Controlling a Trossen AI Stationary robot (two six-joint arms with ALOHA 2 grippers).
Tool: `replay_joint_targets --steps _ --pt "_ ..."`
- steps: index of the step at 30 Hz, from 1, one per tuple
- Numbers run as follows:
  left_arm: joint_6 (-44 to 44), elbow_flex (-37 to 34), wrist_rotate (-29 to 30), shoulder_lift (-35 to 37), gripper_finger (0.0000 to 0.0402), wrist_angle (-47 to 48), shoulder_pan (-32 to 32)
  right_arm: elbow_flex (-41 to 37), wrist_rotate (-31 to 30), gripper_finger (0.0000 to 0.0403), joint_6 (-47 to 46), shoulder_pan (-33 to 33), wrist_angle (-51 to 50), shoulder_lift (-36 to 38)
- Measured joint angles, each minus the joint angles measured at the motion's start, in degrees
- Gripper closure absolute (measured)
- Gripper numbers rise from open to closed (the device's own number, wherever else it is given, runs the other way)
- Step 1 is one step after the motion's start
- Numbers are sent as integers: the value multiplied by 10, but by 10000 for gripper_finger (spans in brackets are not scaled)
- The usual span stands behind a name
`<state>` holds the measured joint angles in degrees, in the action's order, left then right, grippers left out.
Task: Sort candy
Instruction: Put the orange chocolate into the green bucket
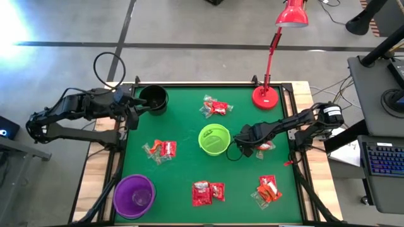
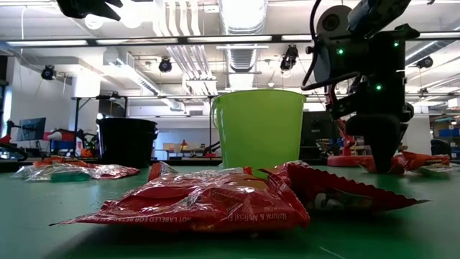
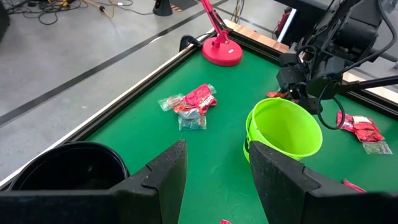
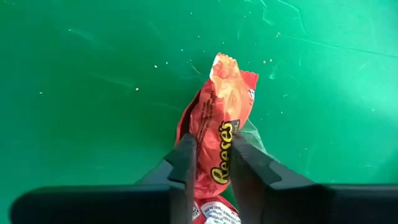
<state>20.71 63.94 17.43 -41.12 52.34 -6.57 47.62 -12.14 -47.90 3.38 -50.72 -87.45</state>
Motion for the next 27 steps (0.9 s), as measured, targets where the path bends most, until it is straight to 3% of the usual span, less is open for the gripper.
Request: replay_joint_targets --steps 11,27 --pt "0 0 0 0 243 0 0 0 10 374 -8 0 0 50" --pt "0 0 0 0 243 0 0 0 6 374 -47 0 46 265"
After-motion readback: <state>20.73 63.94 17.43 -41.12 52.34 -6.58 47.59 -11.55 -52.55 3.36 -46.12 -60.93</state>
